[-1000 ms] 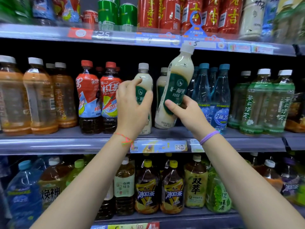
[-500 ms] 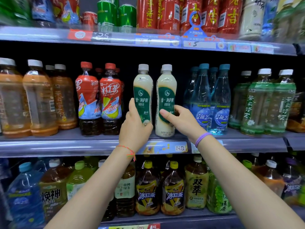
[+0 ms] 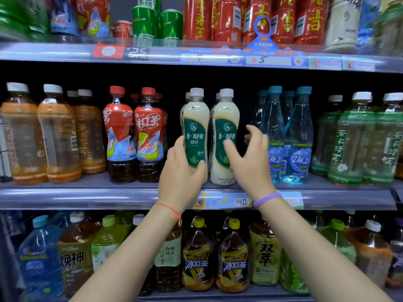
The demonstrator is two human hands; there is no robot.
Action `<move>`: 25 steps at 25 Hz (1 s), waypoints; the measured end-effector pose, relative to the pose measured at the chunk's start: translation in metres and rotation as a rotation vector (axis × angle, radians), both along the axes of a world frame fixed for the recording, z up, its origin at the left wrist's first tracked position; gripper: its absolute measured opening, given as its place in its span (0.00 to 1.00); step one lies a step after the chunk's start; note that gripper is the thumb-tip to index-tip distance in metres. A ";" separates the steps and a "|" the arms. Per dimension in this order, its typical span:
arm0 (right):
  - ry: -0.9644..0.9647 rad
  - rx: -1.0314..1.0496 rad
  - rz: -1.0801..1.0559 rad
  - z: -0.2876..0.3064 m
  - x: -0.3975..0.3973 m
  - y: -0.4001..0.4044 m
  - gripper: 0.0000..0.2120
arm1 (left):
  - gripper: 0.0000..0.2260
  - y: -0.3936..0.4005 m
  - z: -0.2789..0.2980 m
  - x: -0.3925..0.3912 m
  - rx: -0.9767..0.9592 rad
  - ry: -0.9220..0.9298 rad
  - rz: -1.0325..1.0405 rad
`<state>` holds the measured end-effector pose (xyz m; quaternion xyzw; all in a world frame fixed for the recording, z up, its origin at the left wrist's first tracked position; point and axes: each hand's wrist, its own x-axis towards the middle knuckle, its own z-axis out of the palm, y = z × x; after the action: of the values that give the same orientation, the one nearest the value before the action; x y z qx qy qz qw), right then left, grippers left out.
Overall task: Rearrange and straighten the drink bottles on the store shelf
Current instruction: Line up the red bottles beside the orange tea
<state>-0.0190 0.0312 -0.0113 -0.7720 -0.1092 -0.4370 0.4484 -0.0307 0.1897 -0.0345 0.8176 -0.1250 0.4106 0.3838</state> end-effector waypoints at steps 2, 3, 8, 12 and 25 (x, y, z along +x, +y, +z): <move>-0.302 -0.020 0.008 0.003 -0.012 0.008 0.12 | 0.19 0.006 -0.002 -0.001 -0.001 -0.177 0.054; -0.369 -0.066 0.065 0.004 -0.016 0.014 0.07 | 0.14 0.010 -0.004 -0.001 0.013 -0.253 0.101; -0.265 -0.199 0.286 -0.012 -0.015 0.075 0.05 | 0.08 0.055 -0.010 0.000 -0.015 -0.393 0.248; -0.018 -0.244 0.292 -0.014 -0.003 0.138 0.19 | 0.23 0.123 -0.001 0.006 -0.108 -0.261 0.371; 0.345 -0.075 -0.132 0.018 0.010 0.186 0.23 | 0.25 0.202 0.027 0.032 -0.029 0.139 0.072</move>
<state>-0.0091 0.2172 0.0068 -0.8571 0.0043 -0.3222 0.4019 0.0009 0.3913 -0.0076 0.8426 -0.0624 0.3681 0.3882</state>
